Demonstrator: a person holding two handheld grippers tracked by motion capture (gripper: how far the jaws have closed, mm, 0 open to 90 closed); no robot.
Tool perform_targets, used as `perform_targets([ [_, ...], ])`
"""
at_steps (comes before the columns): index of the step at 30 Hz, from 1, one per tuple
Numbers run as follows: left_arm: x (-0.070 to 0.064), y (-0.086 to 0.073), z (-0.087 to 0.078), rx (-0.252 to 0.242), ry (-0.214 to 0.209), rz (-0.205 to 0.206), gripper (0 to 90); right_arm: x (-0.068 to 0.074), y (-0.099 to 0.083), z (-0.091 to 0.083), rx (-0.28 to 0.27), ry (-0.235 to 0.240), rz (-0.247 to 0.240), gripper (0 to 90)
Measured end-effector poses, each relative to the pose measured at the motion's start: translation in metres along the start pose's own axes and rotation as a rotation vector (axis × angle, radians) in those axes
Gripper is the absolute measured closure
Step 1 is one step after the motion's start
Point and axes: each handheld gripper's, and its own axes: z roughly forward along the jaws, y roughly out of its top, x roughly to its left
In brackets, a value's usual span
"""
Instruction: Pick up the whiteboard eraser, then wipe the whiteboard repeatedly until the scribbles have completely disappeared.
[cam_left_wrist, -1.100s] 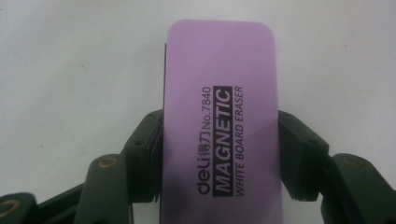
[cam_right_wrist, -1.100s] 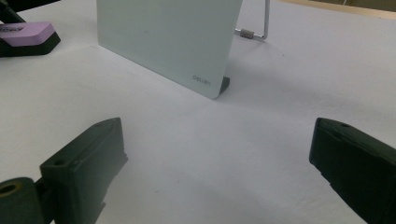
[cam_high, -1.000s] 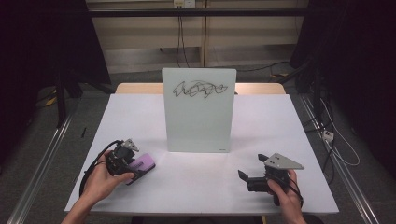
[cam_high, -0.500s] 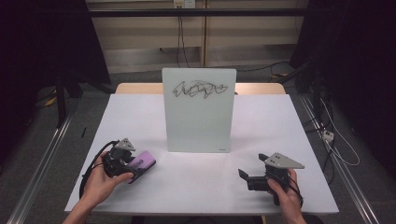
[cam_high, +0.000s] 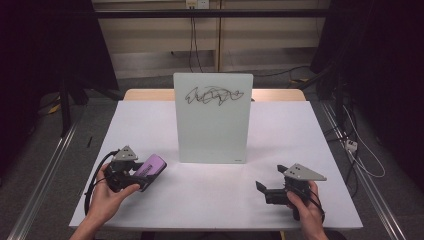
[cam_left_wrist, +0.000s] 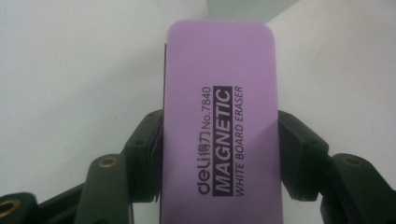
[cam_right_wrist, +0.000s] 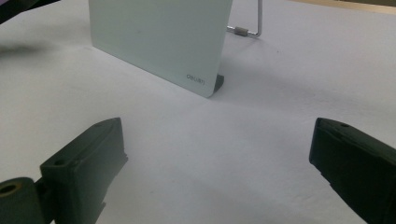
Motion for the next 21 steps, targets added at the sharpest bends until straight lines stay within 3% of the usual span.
perform_targets([
  [2, -0.001, -0.001, -0.002, -0.026, 0.007, -0.002, 41.1, 0.001, 0.0, -0.001, 0.001, 0.001, -0.004, 3.3],
  [3, -0.003, -0.001, -0.004, -0.063, 0.001, 0.005, 41.1, 0.001, 0.0, -0.001, 0.0, 0.003, -0.006, 3.3],
  [6, -0.006, -0.001, -0.008, -0.087, 0.007, 0.027, 41.1, 0.001, 0.0, -0.002, -0.001, 0.009, -0.011, 3.3],
  [12, -0.012, -0.003, -0.009, -0.147, 0.016, 0.012, 41.2, 0.004, 0.0, -0.002, -0.004, 0.028, -0.026, 3.3],
  [21, -0.015, -0.003, -0.011, -0.221, -0.005, -0.013, 41.1, 0.003, 0.002, 0.003, -0.015, -0.007, -0.003, 3.5],
])
